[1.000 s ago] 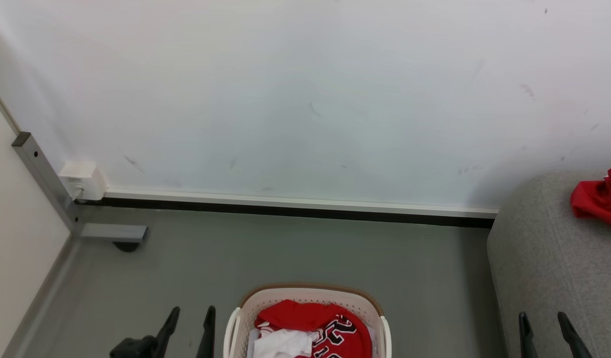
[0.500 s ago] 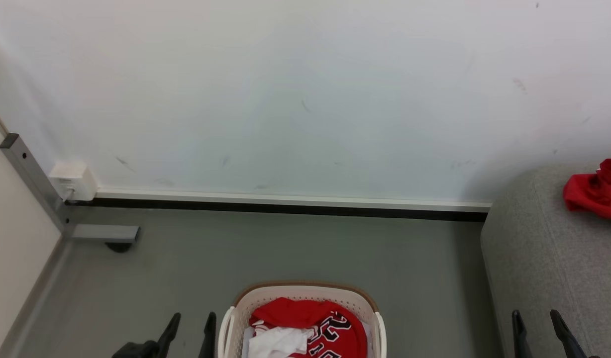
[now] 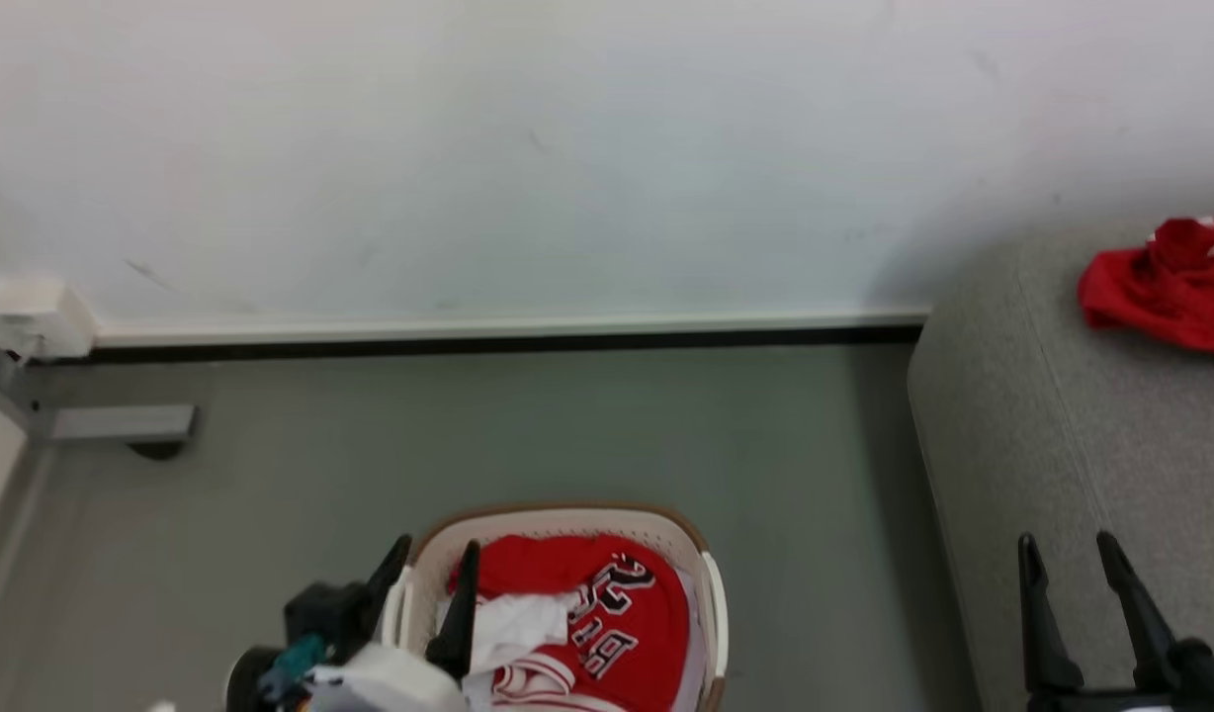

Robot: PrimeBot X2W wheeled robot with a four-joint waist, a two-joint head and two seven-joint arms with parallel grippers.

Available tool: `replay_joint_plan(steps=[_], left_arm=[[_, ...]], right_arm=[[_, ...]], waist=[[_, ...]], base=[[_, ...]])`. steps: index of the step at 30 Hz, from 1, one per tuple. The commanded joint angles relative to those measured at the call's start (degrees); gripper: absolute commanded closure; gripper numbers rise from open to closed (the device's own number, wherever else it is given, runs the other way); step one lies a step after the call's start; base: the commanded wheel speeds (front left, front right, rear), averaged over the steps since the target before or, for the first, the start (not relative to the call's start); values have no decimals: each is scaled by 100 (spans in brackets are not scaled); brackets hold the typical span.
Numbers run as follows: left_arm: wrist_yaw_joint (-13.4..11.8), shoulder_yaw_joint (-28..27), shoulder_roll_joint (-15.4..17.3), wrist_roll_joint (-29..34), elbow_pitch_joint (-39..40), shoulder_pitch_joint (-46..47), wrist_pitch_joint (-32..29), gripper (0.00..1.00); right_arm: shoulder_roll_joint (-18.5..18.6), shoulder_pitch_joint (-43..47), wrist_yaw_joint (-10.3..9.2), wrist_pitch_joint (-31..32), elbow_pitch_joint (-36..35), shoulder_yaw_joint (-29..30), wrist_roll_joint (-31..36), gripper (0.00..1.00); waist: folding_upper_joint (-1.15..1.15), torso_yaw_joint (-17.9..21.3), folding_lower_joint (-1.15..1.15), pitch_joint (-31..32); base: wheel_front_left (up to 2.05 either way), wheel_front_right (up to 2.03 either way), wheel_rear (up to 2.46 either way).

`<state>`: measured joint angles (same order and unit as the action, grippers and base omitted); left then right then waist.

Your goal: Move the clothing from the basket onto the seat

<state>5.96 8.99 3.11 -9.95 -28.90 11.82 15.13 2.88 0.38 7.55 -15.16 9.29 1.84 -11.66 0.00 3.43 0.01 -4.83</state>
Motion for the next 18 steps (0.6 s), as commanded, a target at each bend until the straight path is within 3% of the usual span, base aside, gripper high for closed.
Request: replay_joint_plan(steps=[1, 8, 18], left_arm=[[-16, 50, 11, 117, -122, 198, -2, 0], [-45, 379, 22, 296, -990, 1288, -353, 0], [-507, 604, 165, 752, -2204, 2674, -875, 0]], right_arm=[[6, -130, -13, 1, -72, -17, -5, 0], [5, -666, -13, 1, -380, -50, -179, 0], [3, -1364, -13, 1, -732, -163, -619, 0]], waist=[[0, 250, -1, -405], [0, 663, -1, -1351], [0, 1167, -1, -2655]], base=[[0, 0, 0], [0, 0, 0], [0, 0, 0]])
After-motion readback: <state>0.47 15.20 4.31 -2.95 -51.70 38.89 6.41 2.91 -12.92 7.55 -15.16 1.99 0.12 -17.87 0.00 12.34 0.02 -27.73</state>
